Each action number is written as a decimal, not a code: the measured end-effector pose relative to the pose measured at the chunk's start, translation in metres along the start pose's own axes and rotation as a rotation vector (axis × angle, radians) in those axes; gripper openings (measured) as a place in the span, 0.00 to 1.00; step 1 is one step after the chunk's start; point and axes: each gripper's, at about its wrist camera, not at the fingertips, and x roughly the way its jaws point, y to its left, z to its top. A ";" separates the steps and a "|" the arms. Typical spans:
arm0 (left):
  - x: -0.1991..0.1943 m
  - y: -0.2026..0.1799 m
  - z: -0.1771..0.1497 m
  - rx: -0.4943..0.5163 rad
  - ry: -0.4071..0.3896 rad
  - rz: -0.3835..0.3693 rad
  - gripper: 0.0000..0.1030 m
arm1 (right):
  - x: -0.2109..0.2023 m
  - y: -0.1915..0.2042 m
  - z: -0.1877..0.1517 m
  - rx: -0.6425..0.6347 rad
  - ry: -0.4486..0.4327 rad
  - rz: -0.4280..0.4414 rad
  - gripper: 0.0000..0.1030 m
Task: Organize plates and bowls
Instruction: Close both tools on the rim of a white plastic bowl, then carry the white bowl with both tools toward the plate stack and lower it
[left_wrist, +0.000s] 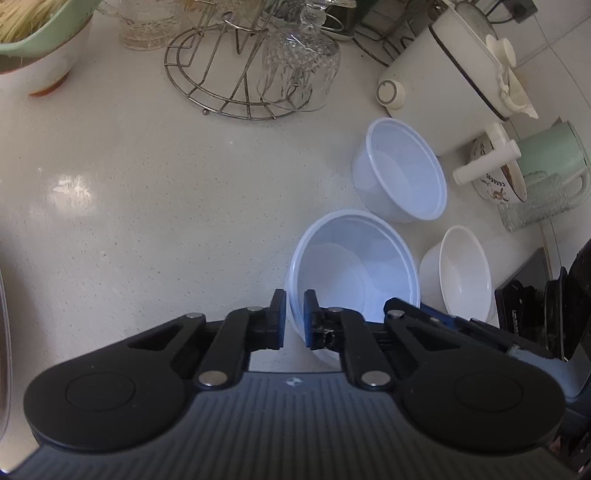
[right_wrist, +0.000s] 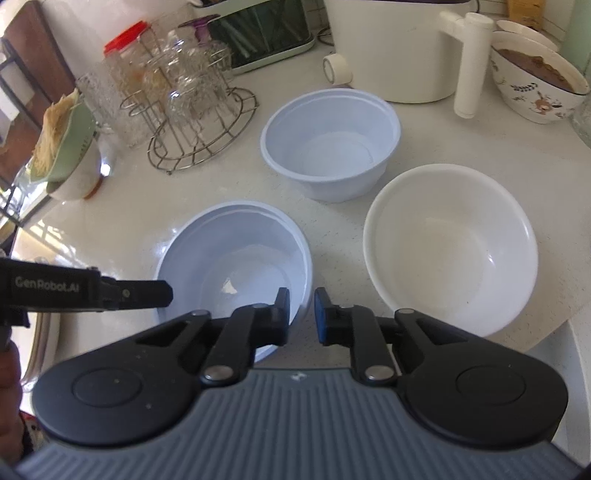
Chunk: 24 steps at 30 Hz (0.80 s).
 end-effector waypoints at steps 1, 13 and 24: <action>0.001 0.001 0.000 -0.010 0.000 -0.004 0.11 | 0.001 0.001 0.000 -0.009 0.008 0.005 0.17; -0.005 0.015 -0.014 -0.100 0.008 0.014 0.11 | -0.001 0.010 0.003 -0.053 0.027 0.076 0.16; -0.046 0.050 -0.022 -0.201 -0.076 0.088 0.11 | 0.005 0.056 0.017 -0.184 0.037 0.185 0.16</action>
